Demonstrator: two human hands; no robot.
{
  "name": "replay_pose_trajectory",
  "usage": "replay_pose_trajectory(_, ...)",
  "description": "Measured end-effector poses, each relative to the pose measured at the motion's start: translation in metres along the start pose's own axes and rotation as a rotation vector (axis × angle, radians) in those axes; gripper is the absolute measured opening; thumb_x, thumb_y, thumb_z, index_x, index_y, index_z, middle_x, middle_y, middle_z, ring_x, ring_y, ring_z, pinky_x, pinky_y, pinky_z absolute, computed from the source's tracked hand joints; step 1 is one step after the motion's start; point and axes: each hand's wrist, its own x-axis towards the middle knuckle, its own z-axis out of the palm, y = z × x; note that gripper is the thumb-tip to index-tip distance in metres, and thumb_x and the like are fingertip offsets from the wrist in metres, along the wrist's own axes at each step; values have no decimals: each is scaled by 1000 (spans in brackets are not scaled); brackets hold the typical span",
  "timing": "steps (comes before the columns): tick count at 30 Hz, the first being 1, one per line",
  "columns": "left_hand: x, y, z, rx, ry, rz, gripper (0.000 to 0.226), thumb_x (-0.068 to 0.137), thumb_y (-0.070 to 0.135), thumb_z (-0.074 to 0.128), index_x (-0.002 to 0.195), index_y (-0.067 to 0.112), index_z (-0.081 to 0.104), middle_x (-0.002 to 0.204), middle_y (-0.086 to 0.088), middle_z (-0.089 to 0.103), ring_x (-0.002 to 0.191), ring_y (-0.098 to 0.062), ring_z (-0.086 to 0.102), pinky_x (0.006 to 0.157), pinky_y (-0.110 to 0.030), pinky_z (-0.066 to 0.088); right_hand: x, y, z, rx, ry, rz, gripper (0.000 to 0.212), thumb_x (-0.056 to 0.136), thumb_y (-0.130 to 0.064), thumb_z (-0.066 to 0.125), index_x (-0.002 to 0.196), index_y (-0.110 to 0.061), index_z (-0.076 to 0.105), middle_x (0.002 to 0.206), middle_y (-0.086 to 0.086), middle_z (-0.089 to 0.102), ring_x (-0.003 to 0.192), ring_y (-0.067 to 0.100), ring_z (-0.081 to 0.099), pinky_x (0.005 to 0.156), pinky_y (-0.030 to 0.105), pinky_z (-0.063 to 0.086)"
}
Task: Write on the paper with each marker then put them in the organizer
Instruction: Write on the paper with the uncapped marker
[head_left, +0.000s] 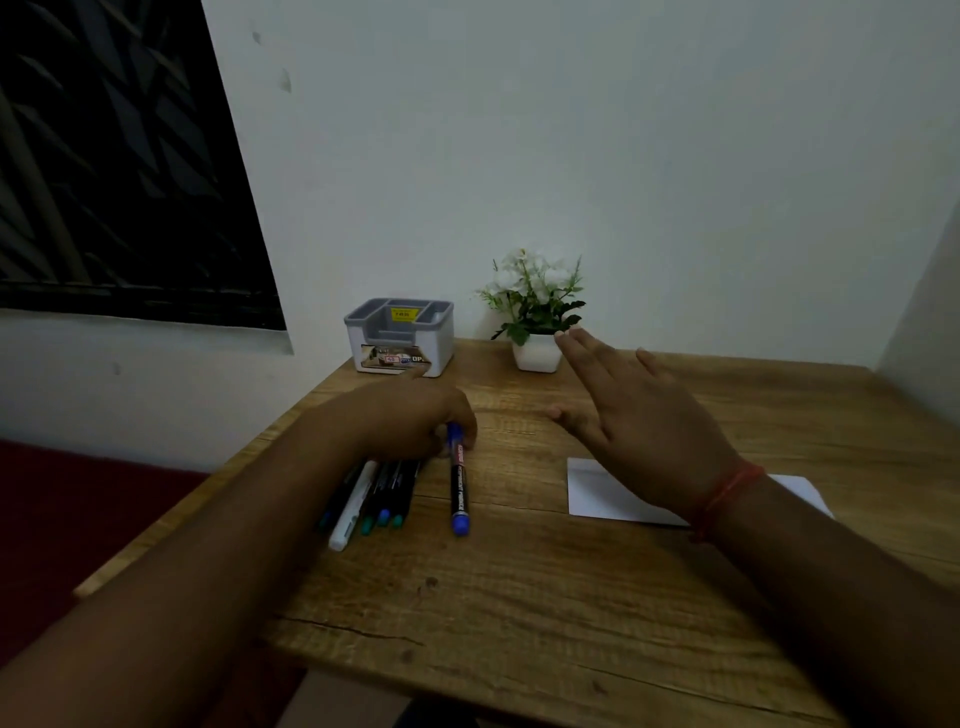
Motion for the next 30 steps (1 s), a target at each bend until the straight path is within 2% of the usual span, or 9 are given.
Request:
replay_pose_trajectory(5,4,-6,-6,-116,103,8,35,87,12,66,111,38,62,121,16,58,113,-4,51,99,-30,44,-2,25,1,109,98,87,72,99,-46,50,160,-24,18,164,-1,30,146,17,38,118,36,30)
replay_pose_trajectory(10,24,22,-21,-349,326,121,23,92,19,64,110,32,62,108,19,58,102,3,54,84,-23,44,-2,38,3,184,23,107,77,92,-36,68,156,-29,25,146,-2,53,129,16,54,104,32,46)
replay_pose_trajectory(13,49,46,-24,-369,343,173,20,94,21,61,111,31,61,110,14,58,103,-6,54,87,-32,47,0,36,7,343,-4,87,71,88,-40,71,150,-33,37,121,-9,62,100,2,60,87,23,53)
replay_pose_trajectory(15,63,59,-23,-374,358,200,17,96,23,58,109,34,59,105,17,55,98,-3,52,84,-29,45,-2,35,7,466,79,100,55,88,-42,71,138,-32,51,105,-16,62,88,-4,60,76,13,48)
replay_pose_trajectory(18,76,74,-13,-390,444,217,12,99,23,53,107,28,61,91,22,49,87,7,46,73,-7,32,-6,31,7,796,211,245,23,92,-34,69,113,-24,68,87,-10,71,70,6,71,65,16,55)
replay_pose_trajectory(20,81,80,-1,-421,518,239,10,101,22,50,99,30,56,85,22,47,84,3,44,72,-10,30,-7,28,8,939,277,342,9,94,-25,69,98,-18,70,78,-2,73,64,15,74,63,25,60)
replay_pose_trajectory(23,88,80,17,-473,563,223,15,103,28,45,91,36,50,85,19,49,87,-9,44,73,-26,34,-4,26,13,1083,263,445,11,92,-19,70,92,-8,68,76,8,73,65,25,74,68,38,64)
replay_pose_trajectory(27,81,82,21,-586,497,183,28,103,29,42,81,45,47,80,18,54,83,0,45,70,-24,35,-4,23,13,1187,223,516,20,91,-15,71,94,3,64,71,12,70,58,22,69,59,34,62)
replay_pose_trajectory(30,72,75,11,-676,409,195,24,103,25,43,85,32,58,80,12,57,78,-2,51,70,-21,39,-5,19,9,1243,247,490,15,92,-14,69,86,-1,65,70,12,70,56,22,68,56,33,60)
